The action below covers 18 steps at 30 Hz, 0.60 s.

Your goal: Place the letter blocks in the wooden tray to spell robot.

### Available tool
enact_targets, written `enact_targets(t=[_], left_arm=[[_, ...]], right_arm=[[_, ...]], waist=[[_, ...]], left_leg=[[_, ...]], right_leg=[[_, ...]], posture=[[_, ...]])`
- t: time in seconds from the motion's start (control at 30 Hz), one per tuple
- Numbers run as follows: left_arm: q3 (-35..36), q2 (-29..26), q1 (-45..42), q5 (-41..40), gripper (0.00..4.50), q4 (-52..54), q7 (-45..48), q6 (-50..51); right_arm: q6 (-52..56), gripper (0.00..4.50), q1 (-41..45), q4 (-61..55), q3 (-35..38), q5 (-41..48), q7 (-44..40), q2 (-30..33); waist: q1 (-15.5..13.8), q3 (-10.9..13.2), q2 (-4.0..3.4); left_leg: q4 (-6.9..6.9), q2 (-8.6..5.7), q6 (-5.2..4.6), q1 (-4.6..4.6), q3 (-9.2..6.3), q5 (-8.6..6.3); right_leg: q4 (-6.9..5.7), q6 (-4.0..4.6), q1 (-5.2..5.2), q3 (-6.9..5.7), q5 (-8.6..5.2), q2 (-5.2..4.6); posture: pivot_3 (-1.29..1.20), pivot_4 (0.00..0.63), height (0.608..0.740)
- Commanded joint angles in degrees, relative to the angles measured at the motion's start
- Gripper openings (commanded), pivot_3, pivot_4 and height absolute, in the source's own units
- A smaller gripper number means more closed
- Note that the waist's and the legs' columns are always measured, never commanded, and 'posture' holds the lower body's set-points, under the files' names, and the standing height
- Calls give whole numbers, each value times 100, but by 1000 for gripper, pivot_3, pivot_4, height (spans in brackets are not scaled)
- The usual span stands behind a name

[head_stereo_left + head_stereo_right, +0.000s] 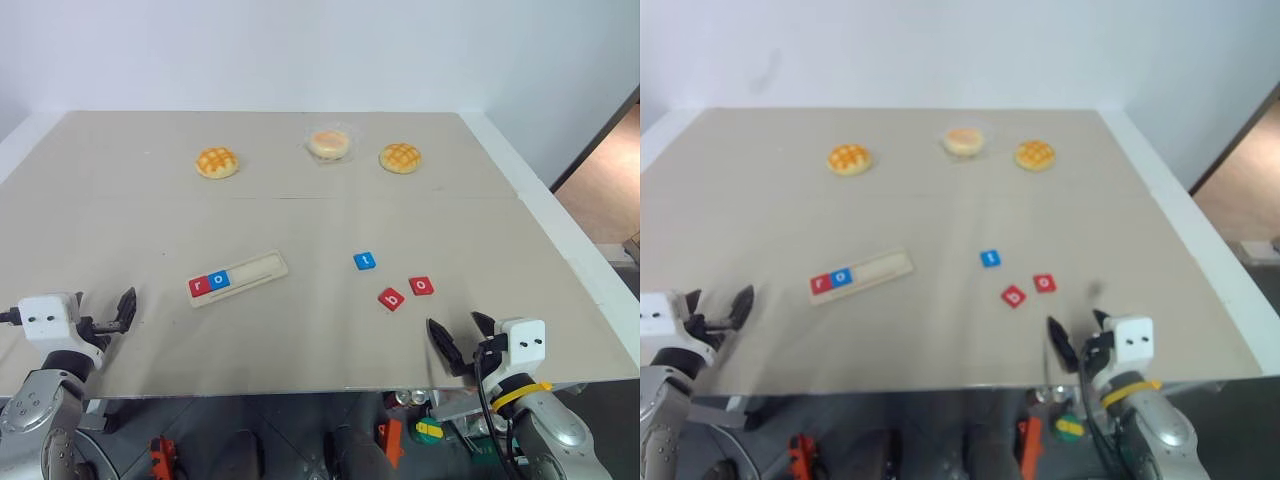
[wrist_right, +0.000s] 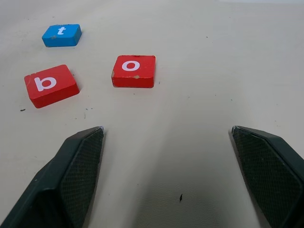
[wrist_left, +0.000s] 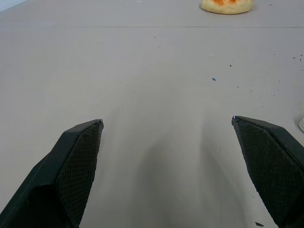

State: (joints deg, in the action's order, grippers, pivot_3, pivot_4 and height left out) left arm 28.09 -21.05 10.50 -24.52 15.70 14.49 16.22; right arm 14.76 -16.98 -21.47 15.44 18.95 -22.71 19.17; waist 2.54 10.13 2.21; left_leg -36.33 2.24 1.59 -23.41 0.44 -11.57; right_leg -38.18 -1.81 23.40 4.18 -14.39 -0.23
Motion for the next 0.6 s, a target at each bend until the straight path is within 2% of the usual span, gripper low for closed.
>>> enact_targets(t=[0.03, 0.1, 0.27, 0.4, 0.6], left_arm=[[-68, -242, 121, -145, 4500, 146, 594, -92], [-338, -521, 324, -336, 4500, 255, 1418, -126], [-419, -913, 331, -596, 4500, 317, 2177, -102], [-522, -1093, 297, -663, 4500, 385, 2471, -32], [-654, -1061, 357, -743, 4500, 700, 2534, 110]], right_arm=[[50, 4486, 164, -153, 163, 312, -360, 302], [268, 4486, 292, -289, 136, 663, -976, 732], [263, 4486, 308, -408, -140, 783, -1883, 1494], [472, 4486, 380, -575, -191, 1029, -2153, 1700], [552, 4486, 395, -659, -155, 1059, -2188, 1782]], waist=[[0, 0, 0], [12, 4, -7], [6, -2, 4], [2, 0, 0], [2, -1, 4]], left_leg=[[0, 0, 0, 0, 0, 0], [-1, -2, 0, 0, 6, 0], [-1, 1, 0, 6, 18, 0], [3, 2, -2, 5, 13, -1], [2, 3, -2, 3, 16, -2]], right_leg=[[0, 0, 0, 0, 0, 0], [0, 0, 1, 4, 0, 0], [3, 2, 0, 8, 1, -3], [3, 5, 2, 4, -1, 3], [4, 4, 1, 7, -1, -1]], posture=[[0, 150, 740], [0, 150, 740], [0, 150, 740], [0, 150, 740], [0, 150, 740]])
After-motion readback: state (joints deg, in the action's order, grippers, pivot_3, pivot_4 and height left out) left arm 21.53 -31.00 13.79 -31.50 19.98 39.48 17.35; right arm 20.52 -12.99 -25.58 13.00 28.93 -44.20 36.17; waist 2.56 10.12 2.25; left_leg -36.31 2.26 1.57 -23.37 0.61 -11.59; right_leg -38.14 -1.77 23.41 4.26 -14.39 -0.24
